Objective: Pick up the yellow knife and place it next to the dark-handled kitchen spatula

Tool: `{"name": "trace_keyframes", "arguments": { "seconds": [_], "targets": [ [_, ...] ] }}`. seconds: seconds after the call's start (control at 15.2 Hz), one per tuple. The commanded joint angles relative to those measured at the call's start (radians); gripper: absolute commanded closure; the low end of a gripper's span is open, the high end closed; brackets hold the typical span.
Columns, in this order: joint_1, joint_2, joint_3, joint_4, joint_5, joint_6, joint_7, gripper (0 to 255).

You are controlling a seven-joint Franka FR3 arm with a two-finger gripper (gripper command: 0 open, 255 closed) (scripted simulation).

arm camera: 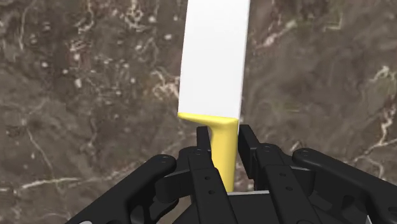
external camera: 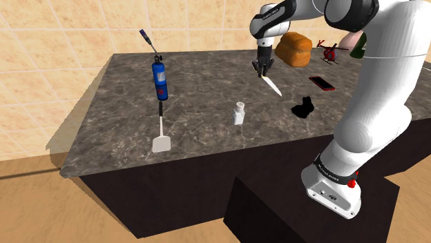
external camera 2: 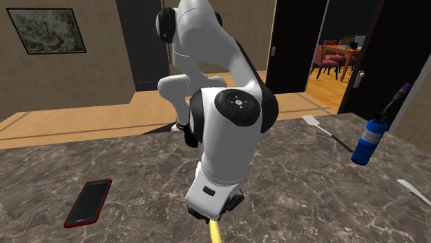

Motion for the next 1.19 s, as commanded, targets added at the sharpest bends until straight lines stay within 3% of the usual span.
{"name": "trace_keyframes", "arguments": {
  "seconds": [0.0,0.92,1.12],
  "targets": [
    [0.001,-0.010,-0.001,0.006,-0.002,-0.016,0.001,255],
    [0.004,-0.071,-0.005,0.110,-0.012,-0.180,-0.002,255],
    [0.045,-0.147,0.013,0.005,-0.021,-0.154,0.058,255]
  ]
}}
